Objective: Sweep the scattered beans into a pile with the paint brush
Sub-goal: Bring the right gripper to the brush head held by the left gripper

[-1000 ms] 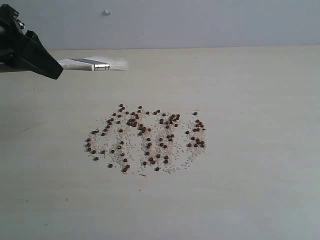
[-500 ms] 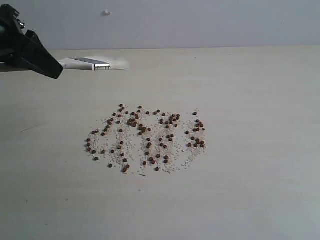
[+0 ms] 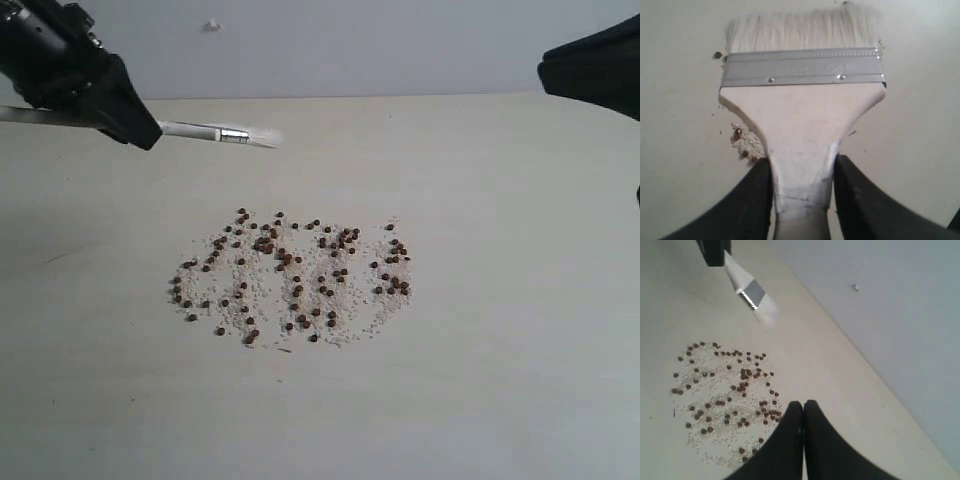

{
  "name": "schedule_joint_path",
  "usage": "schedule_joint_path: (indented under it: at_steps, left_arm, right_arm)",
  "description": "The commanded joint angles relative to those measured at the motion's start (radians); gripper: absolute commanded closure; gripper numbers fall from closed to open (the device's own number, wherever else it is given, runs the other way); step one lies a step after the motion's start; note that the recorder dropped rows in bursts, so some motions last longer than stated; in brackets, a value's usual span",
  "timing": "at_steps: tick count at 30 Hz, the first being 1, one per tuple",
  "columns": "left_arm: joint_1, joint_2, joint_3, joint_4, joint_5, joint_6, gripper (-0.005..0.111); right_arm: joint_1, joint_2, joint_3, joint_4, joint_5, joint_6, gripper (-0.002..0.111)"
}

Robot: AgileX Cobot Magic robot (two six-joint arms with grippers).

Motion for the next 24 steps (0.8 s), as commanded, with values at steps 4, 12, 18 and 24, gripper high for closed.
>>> schedule_joint_path:
  at_steps: [4,12,18,24]
  left_arm:
    - [-0.148,0.143,-0.183,0.035,0.008,-0.009,0.107]
    - [-0.15,0.214,-0.214,-0.049,0.008,0.101,0.107]
    - [-0.15,0.214,-0.23,-0.053,0.008,0.107,0.107]
    - [-0.15,0.214,-0.232,-0.053,0.008,0.127,0.107]
  right_arm:
    - [0.258,0.143,0.004,-0.159,-0.246,0.086,0.101]
    - [0.448,0.387,0.002,-0.175,-0.522,-0.007,0.054]
    - [0.567,0.518,0.0,-0.175,-0.758,-0.048,0.048]
    - [0.609,0.599,-0.037,-0.173,-0.885,-0.034,0.045]
